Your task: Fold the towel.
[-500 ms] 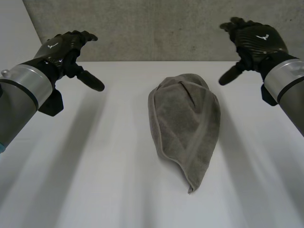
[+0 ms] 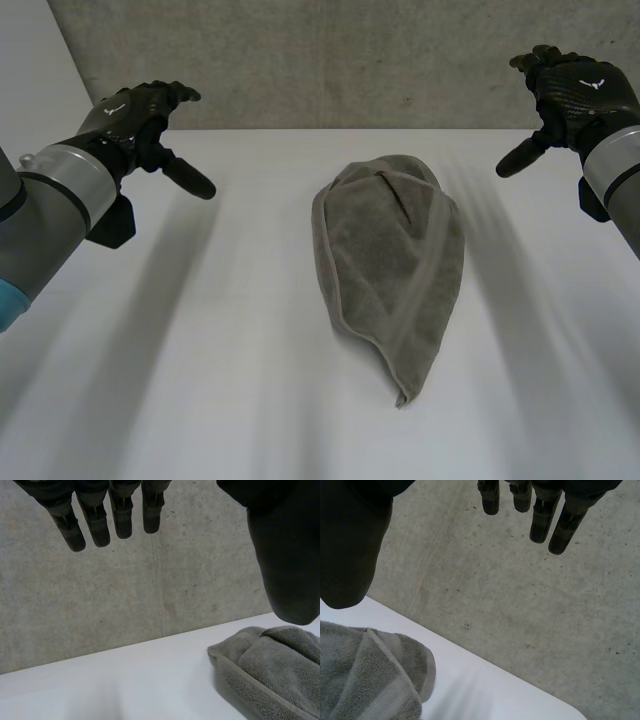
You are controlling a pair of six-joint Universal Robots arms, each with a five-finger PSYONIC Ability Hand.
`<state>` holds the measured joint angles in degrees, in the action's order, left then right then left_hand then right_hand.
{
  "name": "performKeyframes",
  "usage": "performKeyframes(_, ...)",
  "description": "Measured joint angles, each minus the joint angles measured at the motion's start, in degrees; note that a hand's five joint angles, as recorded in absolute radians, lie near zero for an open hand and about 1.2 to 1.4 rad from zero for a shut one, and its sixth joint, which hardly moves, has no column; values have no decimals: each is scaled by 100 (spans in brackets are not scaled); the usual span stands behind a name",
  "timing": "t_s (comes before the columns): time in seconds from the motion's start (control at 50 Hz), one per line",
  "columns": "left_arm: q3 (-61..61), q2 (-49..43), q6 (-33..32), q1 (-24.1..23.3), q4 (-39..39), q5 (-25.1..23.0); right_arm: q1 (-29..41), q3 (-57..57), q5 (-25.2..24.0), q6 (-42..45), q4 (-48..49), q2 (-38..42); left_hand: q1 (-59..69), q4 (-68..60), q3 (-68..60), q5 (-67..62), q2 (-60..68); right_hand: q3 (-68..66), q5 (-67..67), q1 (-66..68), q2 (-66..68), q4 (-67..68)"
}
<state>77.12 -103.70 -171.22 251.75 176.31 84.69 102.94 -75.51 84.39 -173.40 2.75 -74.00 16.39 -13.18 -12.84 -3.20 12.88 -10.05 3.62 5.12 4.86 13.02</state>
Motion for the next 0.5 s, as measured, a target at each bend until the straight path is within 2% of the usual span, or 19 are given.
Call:
performKeyframes(0.32, -31, 25, -8, 68, 0, 4, 9, -8, -12, -26, 5, 11, 0, 0, 0, 0, 0, 0, 1, 0, 0, 0)
performKeyframes(0.5, -27, 19, -41, 64, 13, -25, 117, -61, -387, 32, -358, 86, 0, 0, 0, 0, 0, 0, 0, 0, 0, 0)
